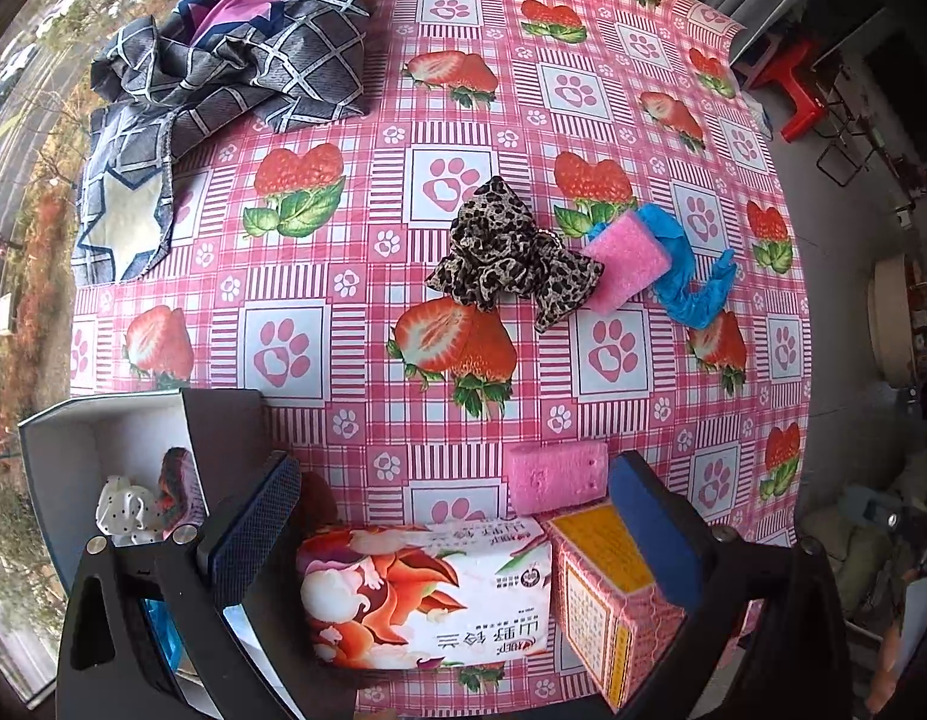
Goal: Organize soft objects
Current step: 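Withdraw both tools from the box toward the leopard scrunchie and pink sponges, then grasp the leopard scrunchie with the left tool while the right tool grasps a pink sponge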
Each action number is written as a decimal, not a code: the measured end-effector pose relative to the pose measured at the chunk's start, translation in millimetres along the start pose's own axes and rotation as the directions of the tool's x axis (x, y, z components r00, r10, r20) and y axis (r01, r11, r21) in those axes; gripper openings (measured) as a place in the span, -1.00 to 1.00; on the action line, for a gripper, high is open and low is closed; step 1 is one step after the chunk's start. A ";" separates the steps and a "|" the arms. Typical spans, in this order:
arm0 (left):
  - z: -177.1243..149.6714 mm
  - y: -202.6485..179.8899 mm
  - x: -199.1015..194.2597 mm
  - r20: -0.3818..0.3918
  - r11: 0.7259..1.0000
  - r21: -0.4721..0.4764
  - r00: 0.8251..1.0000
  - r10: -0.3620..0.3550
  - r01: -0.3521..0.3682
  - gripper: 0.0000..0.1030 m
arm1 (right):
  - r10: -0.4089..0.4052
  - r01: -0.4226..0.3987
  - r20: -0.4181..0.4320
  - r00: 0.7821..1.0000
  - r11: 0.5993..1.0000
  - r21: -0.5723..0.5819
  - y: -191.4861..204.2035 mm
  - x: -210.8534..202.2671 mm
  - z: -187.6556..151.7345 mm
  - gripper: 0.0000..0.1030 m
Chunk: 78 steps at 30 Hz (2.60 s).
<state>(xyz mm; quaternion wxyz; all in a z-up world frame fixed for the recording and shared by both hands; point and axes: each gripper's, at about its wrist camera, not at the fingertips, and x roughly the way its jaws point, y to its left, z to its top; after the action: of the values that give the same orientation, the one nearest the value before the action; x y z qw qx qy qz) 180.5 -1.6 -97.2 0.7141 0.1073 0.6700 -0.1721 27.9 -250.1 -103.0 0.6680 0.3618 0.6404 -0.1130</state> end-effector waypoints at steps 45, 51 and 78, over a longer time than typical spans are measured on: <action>59.1 61.4 84.9 0.000 0.951 -0.215 0.974 0.228 -0.223 0.99 | -0.260 0.255 0.118 0.958 0.965 0.058 -57.5 70.2 56.2 1.00; 65.4 45.6 83.9 -0.007 0.966 -0.230 0.993 0.121 -0.119 0.99 | -0.153 0.212 0.232 0.961 0.943 -0.256 17.0 55.1 53.4 1.00; 65.2 51.1 85.5 0.009 0.978 -0.136 0.986 0.164 -0.161 0.99 | 0.057 -0.073 -0.112 0.992 0.987 -0.145 39.4 125.6 52.1 1.00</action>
<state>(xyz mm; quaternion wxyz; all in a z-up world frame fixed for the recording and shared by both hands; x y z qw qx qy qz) 264.0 11.6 -180.9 0.7383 0.1114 0.6617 -0.0687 111.8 -215.6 -211.6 0.6611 0.3375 0.6697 -0.0234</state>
